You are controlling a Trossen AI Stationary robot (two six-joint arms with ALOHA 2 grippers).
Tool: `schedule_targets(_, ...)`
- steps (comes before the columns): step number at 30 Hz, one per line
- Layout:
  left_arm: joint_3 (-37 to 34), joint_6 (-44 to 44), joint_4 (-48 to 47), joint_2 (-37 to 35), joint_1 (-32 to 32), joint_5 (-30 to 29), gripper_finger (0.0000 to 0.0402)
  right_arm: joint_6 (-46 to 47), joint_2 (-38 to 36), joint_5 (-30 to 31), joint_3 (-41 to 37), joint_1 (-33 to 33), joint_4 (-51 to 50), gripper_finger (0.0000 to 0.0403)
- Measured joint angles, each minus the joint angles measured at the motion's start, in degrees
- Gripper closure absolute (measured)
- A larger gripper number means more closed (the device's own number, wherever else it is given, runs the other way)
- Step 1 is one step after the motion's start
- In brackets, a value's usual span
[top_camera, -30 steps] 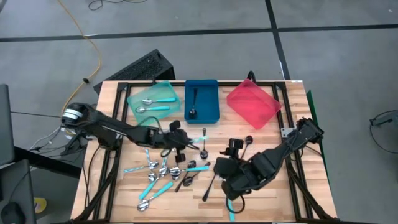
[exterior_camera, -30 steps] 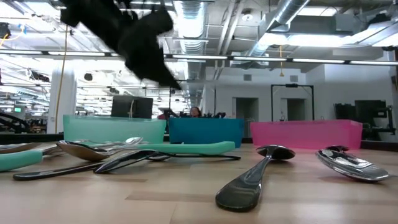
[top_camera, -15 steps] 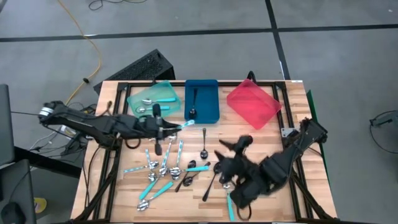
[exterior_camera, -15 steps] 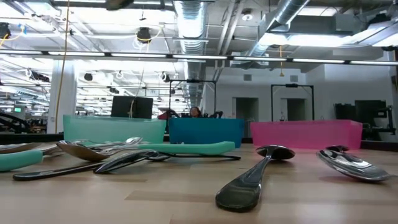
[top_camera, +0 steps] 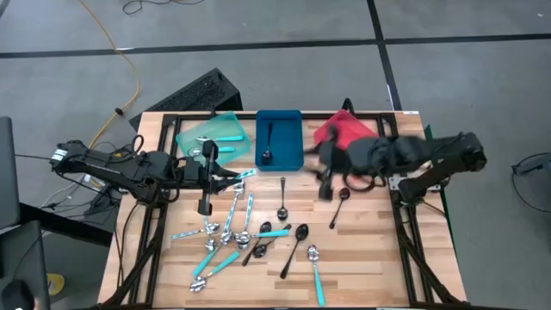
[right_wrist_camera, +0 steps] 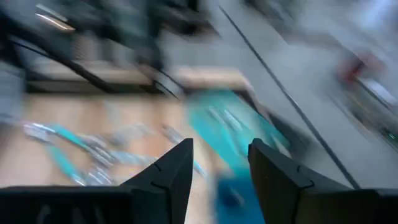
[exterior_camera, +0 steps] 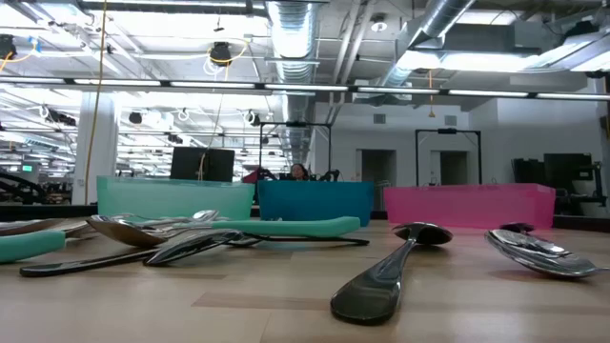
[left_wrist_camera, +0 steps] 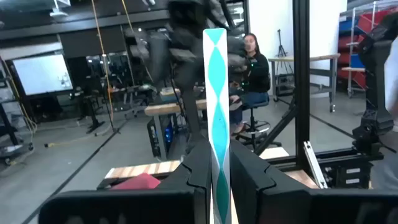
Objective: Sort silverware by color (type)
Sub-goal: Put the white patterned spoon into the pink bin
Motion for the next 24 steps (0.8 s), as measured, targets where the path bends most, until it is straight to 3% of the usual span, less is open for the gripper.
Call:
schedule_targets(4, -0.02, 0.48, 0.64, 0.0, 0.04, 0.06, 0.0383, -2.77, -2.78, -4.11, -18.48, -2.86, 28.01, 0.023)
schedule_targets(7, -0.01, 0.49, 1.21, 0.04, 0.12, 0.02, 0.0382, -6.29, -2.33, -6.93, -25.88, -3.8, 47.18, 0.0227)
schedule_targets(9, 0.01, 0.49, 1.84, 0.63, 0.53, -0.13, 0.0382, -10.17, -0.57, -8.28, -28.22, -3.09, 54.82, 0.0224)
schedule_targets(16, 0.02, -0.26, 1.64, 1.76, 2.26, 0.04, 0.0382, -15.23, 5.8, -6.97, -27.17, -2.69, 64.72, 0.0206)
schedule_targets(24, 0.01, -0.52, 2.56, 3.64, 2.8, 0.52, 0.0381, -14.75, 8.42, -5.32, -24.09, -2.1, 64.01, 0.0126)
